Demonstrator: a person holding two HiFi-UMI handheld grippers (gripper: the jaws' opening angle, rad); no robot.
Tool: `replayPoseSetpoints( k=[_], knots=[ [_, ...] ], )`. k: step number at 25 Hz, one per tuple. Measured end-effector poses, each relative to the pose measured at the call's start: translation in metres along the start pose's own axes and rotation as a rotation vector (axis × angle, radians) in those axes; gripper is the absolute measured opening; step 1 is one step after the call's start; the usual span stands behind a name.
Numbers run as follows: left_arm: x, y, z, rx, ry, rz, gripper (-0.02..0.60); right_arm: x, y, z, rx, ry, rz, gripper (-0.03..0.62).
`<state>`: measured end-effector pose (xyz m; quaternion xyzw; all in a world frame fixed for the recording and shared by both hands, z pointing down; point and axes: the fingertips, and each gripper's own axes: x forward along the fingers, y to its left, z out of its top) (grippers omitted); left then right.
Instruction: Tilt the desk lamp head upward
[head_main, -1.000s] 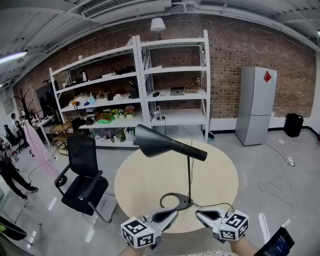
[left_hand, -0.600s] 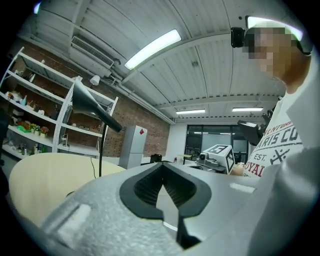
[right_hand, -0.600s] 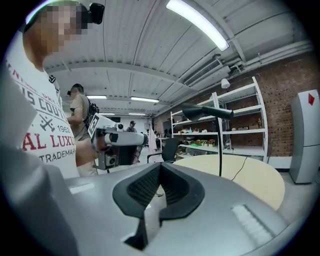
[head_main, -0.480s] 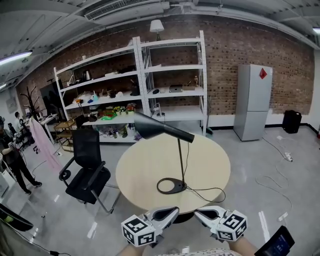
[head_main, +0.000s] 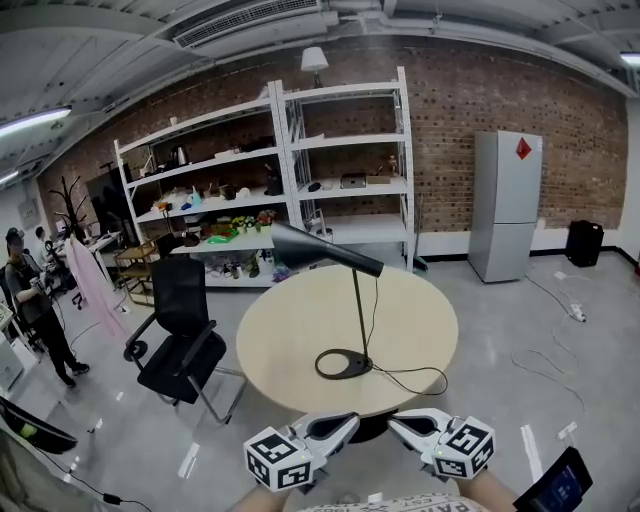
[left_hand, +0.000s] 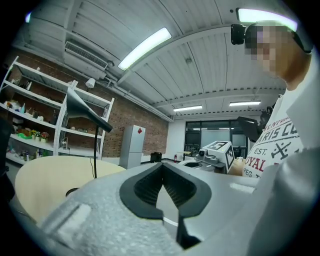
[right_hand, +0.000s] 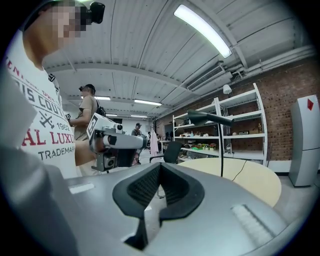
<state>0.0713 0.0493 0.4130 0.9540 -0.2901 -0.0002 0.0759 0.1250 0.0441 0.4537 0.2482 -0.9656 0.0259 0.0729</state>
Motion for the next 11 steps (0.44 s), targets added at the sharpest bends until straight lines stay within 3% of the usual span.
replayPoseSetpoints(
  k=[11],
  knots=[
    [-0.005,-0.013,0.012,0.012,0.011,0.005,0.000,-0.008,0.009,0.012,-0.005,-0.005,0.007,0.006]
  ],
)
